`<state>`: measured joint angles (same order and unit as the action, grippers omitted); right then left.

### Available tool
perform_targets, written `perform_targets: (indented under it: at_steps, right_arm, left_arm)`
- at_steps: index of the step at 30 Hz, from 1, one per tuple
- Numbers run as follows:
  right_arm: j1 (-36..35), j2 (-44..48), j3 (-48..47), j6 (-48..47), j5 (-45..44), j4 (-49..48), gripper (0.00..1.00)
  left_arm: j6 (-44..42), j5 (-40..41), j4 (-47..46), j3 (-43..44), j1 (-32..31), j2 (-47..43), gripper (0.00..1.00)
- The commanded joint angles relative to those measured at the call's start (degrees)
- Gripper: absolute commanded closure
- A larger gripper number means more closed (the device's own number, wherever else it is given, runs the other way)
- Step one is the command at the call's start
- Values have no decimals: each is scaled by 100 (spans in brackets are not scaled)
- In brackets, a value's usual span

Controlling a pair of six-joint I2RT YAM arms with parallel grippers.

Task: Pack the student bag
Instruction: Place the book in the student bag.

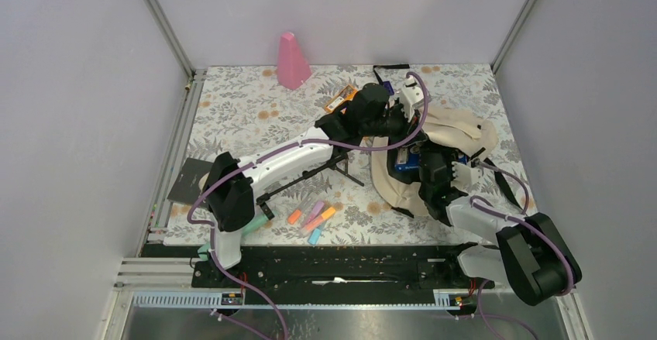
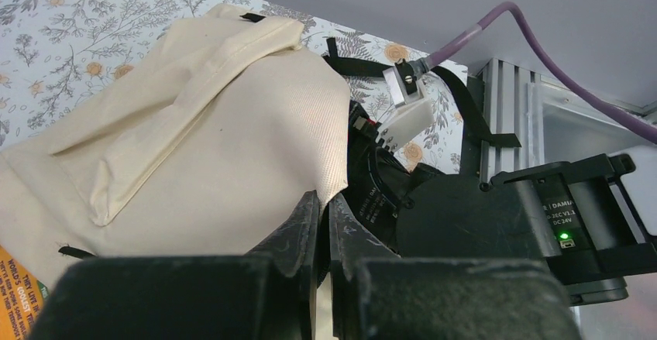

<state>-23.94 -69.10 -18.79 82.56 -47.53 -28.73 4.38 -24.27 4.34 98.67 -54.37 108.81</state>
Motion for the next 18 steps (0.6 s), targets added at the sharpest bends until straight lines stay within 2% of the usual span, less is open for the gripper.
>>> perform_targets:
  at_steps: [1,4,7,12,18]
  right_arm:
    - [109,57,-286,-688,265,-467,31]
    - [107,303,-313,-1017,450,-95,18]
    - [109,586,-274,-1314,641,217,11]
    - [109,1323,-209,-1787,1058,877,6]
    - [109,2523,-150,-2374,1485,1906,5]
  left_arm:
    - [59,-205,-83,581,-28,-120,100]
    - [107,-1,22,614,-9,-84,100]
    - [170,52,48,644,12,-75,100]
    - [229,212,341,860,83,13,100]
    - [217,299,537,927,179,49,100]
